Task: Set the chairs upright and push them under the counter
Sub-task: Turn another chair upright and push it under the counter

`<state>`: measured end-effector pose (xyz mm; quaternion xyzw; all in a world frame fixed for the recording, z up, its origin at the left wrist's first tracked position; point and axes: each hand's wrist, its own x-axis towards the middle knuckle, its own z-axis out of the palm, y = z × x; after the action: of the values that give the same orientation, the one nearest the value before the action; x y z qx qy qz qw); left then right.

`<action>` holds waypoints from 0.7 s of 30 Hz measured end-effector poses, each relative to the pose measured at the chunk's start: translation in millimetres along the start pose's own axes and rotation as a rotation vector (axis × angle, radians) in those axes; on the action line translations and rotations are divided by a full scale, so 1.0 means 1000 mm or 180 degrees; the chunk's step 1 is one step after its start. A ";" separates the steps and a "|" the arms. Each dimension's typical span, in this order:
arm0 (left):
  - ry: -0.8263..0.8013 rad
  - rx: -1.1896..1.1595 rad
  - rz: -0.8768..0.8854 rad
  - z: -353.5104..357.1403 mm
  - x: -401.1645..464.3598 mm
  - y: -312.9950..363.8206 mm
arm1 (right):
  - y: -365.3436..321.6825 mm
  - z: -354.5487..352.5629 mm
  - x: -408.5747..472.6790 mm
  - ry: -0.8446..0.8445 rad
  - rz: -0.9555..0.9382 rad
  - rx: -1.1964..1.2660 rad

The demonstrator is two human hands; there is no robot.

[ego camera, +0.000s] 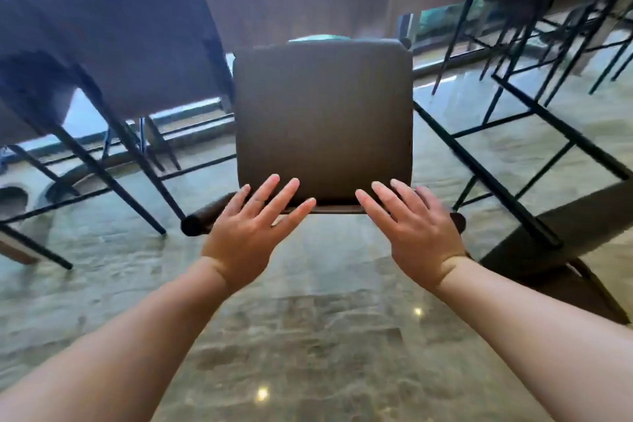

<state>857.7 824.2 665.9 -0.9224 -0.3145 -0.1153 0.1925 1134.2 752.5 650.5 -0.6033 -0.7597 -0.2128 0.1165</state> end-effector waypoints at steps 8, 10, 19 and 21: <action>0.0027 0.0021 -0.0036 0.014 0.109 -0.090 | 0.051 -0.003 0.118 -0.0212 0.0445 -0.0459; 0.0007 0.0005 0.0071 0.018 0.126 -0.106 | 0.061 -0.001 0.138 -0.0280 0.0434 -0.0439; -0.0370 -0.0167 -0.0007 0.013 0.201 -0.161 | 0.107 -0.001 0.222 -0.0732 0.0218 -0.0304; -0.0539 -0.0227 -0.0026 0.009 0.218 -0.173 | 0.115 -0.002 0.240 -0.0875 0.0265 -0.0233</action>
<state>919.2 1070.7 779.1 -0.9338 -0.3291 -0.0488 0.1317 1186.1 980.3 777.5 -0.6615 -0.7346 -0.1508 -0.0020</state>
